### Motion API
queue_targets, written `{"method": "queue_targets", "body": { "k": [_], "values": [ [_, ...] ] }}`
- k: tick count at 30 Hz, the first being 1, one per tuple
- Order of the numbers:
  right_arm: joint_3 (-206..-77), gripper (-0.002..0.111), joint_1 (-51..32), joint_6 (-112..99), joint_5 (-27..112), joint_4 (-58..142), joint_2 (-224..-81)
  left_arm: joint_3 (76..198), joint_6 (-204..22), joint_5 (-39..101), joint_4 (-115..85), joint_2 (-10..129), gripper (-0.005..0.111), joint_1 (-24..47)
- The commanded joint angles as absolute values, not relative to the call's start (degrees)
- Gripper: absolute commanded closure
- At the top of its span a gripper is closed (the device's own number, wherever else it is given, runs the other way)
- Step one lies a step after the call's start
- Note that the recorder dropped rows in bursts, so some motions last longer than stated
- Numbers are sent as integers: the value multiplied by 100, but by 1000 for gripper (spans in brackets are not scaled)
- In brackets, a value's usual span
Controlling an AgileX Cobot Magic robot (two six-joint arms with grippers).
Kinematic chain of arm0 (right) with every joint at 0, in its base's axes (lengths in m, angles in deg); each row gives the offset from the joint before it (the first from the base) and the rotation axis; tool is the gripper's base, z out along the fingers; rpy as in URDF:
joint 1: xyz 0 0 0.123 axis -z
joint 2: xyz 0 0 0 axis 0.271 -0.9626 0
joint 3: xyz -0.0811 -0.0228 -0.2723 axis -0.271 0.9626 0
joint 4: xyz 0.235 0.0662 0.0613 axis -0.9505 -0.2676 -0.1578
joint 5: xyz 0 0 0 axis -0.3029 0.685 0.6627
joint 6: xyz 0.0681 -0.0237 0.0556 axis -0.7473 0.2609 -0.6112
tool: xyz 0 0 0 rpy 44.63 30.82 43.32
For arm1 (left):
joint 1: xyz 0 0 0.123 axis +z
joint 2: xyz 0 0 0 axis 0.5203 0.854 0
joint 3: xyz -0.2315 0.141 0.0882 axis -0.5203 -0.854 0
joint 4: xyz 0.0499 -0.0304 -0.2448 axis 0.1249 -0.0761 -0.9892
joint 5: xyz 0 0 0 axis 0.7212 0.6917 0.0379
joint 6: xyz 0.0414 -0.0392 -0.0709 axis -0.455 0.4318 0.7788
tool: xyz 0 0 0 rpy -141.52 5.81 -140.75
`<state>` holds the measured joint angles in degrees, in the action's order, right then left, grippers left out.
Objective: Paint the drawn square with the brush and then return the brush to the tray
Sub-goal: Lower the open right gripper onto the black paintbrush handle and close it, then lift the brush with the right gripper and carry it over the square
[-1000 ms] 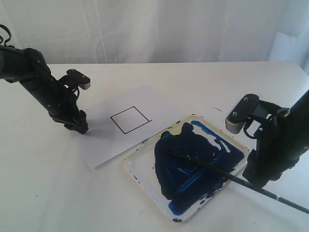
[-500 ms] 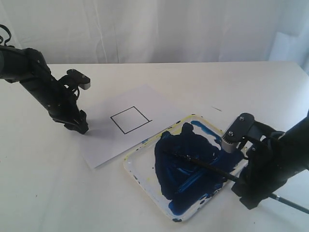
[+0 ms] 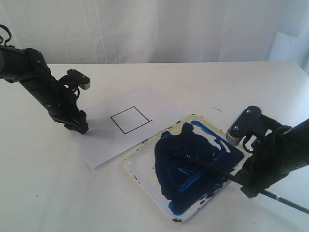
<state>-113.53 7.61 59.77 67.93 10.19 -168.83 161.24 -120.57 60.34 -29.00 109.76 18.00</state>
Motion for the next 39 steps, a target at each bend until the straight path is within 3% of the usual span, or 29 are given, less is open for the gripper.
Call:
{"method": "queue_targets", "body": {
  "k": [1, 30, 33, 39],
  "values": [
    [-11316, 68, 993, 6116, 7006, 920, -16875, 16104, -12065, 6233, -2954, 11033, 44, 1805],
    [-11340, 68, 1002, 6693, 7129, 444, -17574, 16104, -12065, 6233, -2954, 11033, 44, 1805],
    [-11390, 75, 1002, 6835, 7158, 463, -17472, 16104, -12065, 6233, -2954, 11033, 44, 1805],
    [-11390, 104, 1002, 6911, 7170, 503, -17265, 16104, -12065, 6233, -2954, 11033, 44, 1805]
  ]
}}
